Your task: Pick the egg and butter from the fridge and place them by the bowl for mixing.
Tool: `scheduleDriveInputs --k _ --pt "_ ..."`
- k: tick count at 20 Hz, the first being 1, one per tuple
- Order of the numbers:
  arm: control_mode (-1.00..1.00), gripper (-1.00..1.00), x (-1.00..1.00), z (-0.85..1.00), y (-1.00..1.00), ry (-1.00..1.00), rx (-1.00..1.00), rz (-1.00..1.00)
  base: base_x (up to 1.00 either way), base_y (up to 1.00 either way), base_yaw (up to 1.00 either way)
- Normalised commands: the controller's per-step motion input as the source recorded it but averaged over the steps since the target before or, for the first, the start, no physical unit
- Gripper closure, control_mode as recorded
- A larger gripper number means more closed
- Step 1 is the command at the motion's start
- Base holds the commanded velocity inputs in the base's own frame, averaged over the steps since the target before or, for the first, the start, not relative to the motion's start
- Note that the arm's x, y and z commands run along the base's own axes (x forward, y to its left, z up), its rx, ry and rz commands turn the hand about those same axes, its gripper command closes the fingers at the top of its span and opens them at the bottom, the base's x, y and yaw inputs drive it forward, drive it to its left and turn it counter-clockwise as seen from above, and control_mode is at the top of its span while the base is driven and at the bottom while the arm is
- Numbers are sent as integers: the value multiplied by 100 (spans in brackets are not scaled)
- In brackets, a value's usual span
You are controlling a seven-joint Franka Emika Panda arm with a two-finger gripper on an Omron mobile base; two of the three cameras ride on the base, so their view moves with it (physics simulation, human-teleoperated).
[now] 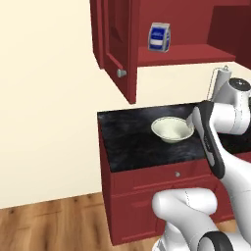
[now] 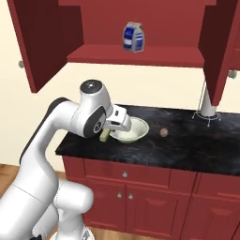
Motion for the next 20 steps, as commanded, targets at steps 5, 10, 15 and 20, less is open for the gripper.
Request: scheduleDriveInputs --k 5,10,15,20 --pt "100 100 0 0 0 0 0 0 55 -33 20" --pt "100 100 0 0 0 0 0 0 50 -40 13" --pt "100 100 0 0 0 0 0 0 43 -39 12" --pt "100 100 0 0 0 0 0 0 12 -26 5"
